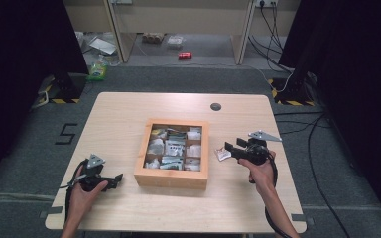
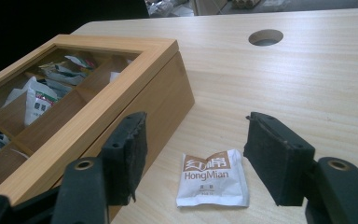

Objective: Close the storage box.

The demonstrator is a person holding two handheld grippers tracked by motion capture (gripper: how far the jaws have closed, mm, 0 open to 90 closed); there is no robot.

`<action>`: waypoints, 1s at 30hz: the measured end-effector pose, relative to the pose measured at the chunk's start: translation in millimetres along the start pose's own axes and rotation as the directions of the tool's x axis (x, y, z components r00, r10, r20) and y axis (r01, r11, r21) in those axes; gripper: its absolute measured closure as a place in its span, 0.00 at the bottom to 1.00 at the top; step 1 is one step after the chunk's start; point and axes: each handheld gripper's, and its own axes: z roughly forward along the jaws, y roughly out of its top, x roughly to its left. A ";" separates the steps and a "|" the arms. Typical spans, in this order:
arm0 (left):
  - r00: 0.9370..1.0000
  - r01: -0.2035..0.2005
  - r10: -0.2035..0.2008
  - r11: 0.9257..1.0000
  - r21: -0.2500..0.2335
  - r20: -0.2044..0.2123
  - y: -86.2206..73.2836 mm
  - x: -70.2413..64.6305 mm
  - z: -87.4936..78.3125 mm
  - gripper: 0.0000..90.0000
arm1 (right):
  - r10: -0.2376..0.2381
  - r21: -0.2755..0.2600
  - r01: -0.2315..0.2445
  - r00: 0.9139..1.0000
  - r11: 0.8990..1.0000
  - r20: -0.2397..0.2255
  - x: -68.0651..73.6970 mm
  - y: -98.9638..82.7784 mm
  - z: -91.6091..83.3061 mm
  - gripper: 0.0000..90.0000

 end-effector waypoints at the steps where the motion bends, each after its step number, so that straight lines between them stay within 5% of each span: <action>1: 1.000 0.000 0.000 1.000 0.000 0.000 0.0 0.0 0.0 0.00 | 0.001 0.001 -0.001 1.000 1.000 -0.001 -0.8 0.0 0.1 0.42; 30: 1.000 0.000 0.000 1.000 0.000 0.000 0.0 0.0 0.0 0.00 | 0.013 0.077 -0.015 0.999 0.997 0.032 -8.2 -18.9 0.6 0.36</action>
